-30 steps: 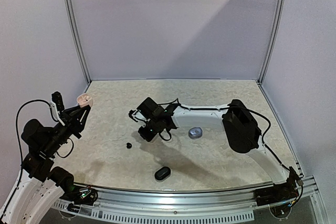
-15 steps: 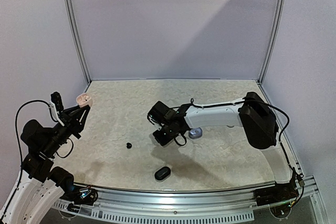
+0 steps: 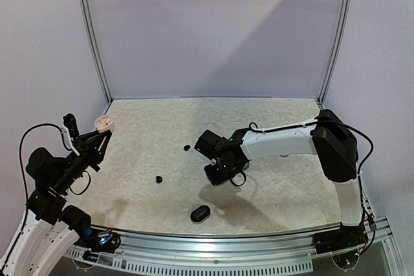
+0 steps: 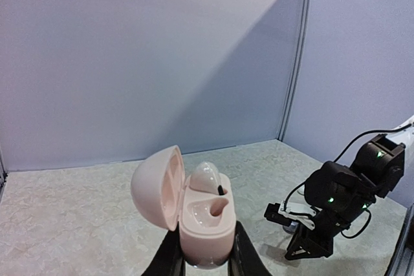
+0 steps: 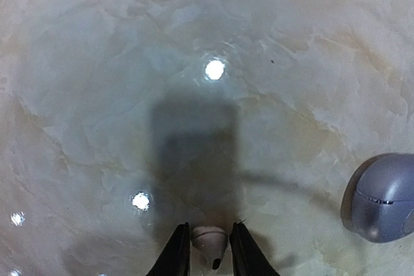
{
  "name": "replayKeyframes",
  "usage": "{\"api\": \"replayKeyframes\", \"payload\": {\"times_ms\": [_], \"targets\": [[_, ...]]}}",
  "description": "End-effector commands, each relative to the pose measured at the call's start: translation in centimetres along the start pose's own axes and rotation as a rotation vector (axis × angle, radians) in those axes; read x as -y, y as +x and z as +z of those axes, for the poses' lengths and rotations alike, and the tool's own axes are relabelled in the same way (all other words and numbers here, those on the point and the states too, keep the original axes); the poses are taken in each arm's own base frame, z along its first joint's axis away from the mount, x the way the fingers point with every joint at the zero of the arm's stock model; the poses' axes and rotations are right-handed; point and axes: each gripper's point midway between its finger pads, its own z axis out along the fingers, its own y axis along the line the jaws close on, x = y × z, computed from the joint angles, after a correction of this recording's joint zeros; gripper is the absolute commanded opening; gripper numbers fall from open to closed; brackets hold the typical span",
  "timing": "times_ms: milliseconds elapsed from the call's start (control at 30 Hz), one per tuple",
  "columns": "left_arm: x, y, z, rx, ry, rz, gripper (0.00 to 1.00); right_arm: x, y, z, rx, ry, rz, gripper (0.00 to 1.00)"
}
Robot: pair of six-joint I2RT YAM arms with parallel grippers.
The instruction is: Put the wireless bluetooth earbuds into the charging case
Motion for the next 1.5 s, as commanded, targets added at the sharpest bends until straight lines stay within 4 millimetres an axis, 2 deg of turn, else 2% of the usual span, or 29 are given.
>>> {"api": "replayKeyframes", "payload": {"times_ms": [0, 200, 300, 533, 800, 967, 1133, 1467], "targets": [[-0.1, 0.3, 0.0, 0.001, -0.001, 0.008, 0.0, 0.2, 1.6, -0.6, -0.075, 0.005, 0.017, 0.28], [0.0, 0.3, -0.1, 0.002, 0.001, 0.009, 0.0, -0.2, 0.5, -1.4, -0.129, -0.015, -0.034, 0.41], [0.0, 0.2, -0.1, 0.003, 0.003, 0.012, 0.0, 0.0, -0.7, -2.3, -0.151, -0.031, -0.053, 0.47], [0.1, 0.1, -0.2, 0.007, 0.006, 0.013, 0.0, -0.1, -1.7, -3.4, -0.258, -0.068, -0.077, 0.52], [0.2, 0.2, -0.2, 0.006, 0.014, 0.01, 0.0, 0.7, -1.2, -1.0, -0.317, 0.008, -0.118, 0.47], [0.3, 0.1, -0.2, 0.009, 0.016, 0.011, 0.0, 0.0, -0.2, 0.6, -0.361, -0.022, -0.119, 0.47], [0.3, 0.1, -0.3, 0.01, 0.017, 0.011, 0.0, 0.2, 0.2, 1.1, -0.375, -0.011, -0.123, 0.43], [0.3, 0.1, -0.2, 0.011, 0.019, 0.009, 0.0, 0.0, 0.0, 1.1, -0.367, -0.022, -0.115, 0.24]]}}
